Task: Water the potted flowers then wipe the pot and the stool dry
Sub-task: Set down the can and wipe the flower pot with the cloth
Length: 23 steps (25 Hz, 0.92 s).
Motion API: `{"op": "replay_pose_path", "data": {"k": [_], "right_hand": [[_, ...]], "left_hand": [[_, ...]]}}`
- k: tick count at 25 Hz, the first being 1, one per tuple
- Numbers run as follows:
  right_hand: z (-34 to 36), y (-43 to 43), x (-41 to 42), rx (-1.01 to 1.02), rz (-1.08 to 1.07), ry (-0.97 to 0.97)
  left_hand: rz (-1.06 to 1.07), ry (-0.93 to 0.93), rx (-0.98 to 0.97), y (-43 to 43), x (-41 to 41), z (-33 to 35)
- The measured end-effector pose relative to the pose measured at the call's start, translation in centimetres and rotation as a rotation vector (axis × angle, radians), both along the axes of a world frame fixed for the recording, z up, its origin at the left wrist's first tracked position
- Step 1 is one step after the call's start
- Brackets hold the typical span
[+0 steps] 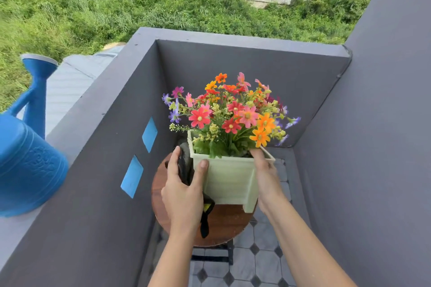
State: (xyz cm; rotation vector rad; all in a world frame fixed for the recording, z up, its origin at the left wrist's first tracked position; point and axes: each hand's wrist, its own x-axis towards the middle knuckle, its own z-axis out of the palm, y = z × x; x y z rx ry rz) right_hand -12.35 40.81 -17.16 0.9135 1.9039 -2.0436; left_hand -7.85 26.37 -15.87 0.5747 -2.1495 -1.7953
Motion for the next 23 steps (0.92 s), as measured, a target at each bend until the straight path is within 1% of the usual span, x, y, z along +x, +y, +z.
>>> {"op": "replay_pose_path", "data": {"k": [2,6,8,11,13,16,18,21,23], "right_hand": [[0.4,0.2,-0.5,0.023,-0.002,0.029],[1.2,1.6,-2.6,0.072,0.080,0.001],[1.7,1.9,-3.3,0.106,0.134,-0.013],[1.7,2.3,-4.0,0.093,0.162,-0.019],[1.9,2.4,-4.2,0.082,0.154,-0.026],[1.6,2.3,-4.3,0.062,0.132,-0.063],[0.8,2.4,-4.9,0.071,0.114,-0.085],[1.1,2.4,-5.2,0.086,0.088,-0.086],[0.8,2.9,-5.6,0.070,0.090,-0.093]], "left_hand": [[0.000,0.023,-0.031,0.4,0.7,0.4],[-0.088,0.061,-0.128,0.9,1.3,1.5],[-0.142,0.074,-0.134,0.9,1.2,1.9],[-0.189,0.052,-0.153,0.0,-0.7,1.7],[-0.184,0.027,-0.127,-1.2,-2.9,0.9],[-0.161,-0.022,-0.024,-2.6,-5.3,-0.8],[-0.169,0.023,0.050,-2.3,-4.3,-0.7],[-0.219,0.119,0.027,-0.7,-0.7,0.8],[-0.201,0.140,-0.057,-0.2,-0.3,0.8]]}}
